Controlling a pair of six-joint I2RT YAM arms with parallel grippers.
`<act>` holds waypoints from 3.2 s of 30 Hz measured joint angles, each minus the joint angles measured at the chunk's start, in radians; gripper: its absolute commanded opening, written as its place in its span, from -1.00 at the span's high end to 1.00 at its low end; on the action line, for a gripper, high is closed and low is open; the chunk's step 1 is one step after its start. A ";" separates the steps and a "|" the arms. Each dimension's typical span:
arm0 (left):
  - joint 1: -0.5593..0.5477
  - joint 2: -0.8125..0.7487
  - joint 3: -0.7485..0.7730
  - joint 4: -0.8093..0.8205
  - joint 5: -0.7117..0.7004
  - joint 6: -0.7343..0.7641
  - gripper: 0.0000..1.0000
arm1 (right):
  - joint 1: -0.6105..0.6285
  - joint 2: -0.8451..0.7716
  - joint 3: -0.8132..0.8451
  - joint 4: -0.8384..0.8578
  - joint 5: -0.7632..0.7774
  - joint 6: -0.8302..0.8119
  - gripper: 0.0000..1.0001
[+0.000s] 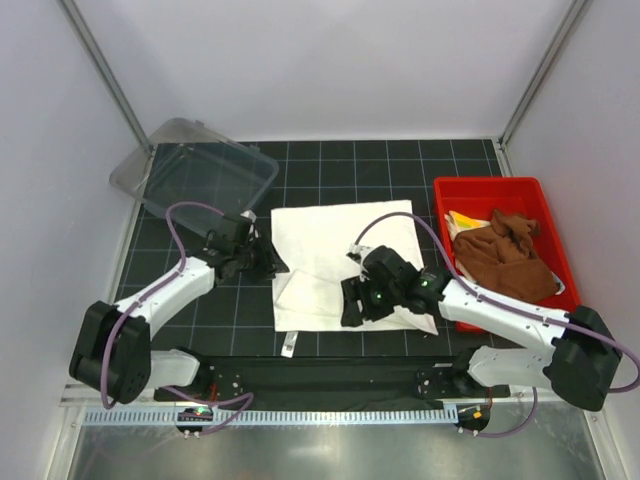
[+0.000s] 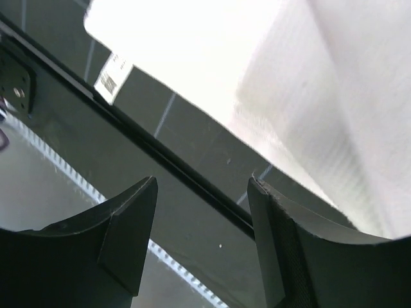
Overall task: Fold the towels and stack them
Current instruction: Fold the towel
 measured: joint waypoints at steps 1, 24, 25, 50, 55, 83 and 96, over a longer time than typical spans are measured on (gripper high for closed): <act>-0.010 0.019 0.000 0.006 0.008 0.000 0.05 | -0.011 0.010 0.034 -0.018 0.021 -0.007 -0.37; -0.151 -0.200 -0.128 0.055 0.021 -0.040 -0.01 | -0.187 0.398 0.153 0.045 -0.252 -0.188 -0.49; -0.151 -0.236 -0.124 0.035 -0.003 -0.042 -0.03 | -0.166 0.372 0.132 0.058 -0.259 -0.181 -0.49; -0.150 -0.032 -0.021 -0.006 -0.076 -0.038 -0.05 | 0.064 0.215 0.035 0.116 -0.132 -0.085 -0.49; -0.135 -0.031 -0.019 -0.018 -0.108 -0.038 -0.07 | 0.063 0.375 0.159 0.153 -0.128 -0.093 -0.49; -0.033 0.119 0.184 -0.103 -0.177 0.022 -0.11 | 0.302 0.367 0.193 0.155 -0.104 -0.132 -0.49; 0.081 0.288 0.392 -0.105 -0.179 0.153 -0.07 | -0.216 0.280 0.348 0.022 0.016 -0.119 -0.21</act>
